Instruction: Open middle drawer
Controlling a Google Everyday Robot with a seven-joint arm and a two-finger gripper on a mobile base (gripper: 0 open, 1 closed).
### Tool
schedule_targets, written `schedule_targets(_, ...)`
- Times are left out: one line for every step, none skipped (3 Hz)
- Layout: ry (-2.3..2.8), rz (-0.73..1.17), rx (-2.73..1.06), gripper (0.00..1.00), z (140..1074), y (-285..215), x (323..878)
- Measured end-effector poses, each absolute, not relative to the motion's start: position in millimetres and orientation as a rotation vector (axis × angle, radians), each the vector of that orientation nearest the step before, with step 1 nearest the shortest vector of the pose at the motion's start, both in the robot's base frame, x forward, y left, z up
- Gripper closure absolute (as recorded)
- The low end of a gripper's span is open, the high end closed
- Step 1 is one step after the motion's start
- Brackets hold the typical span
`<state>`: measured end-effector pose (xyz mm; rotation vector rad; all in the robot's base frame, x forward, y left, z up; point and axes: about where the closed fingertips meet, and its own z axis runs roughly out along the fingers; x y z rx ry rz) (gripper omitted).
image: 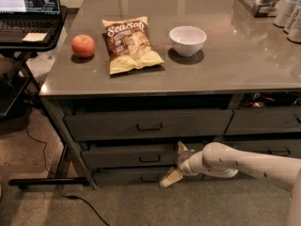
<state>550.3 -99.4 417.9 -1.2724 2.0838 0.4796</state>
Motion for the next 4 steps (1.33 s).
schedule_targets(2.084, 0.48, -1.272, 0.18, 422.7, -99.3, 553.7)
schedule_targets(2.084, 0.48, -1.272, 0.42, 428.3, -99.2, 556.8)
schedule_targets(2.084, 0.48, -1.272, 0.65, 434.3, -100.1, 562.5)
schedule_targets(2.084, 0.48, -1.272, 0.89, 438.2, -100.3, 567.2)
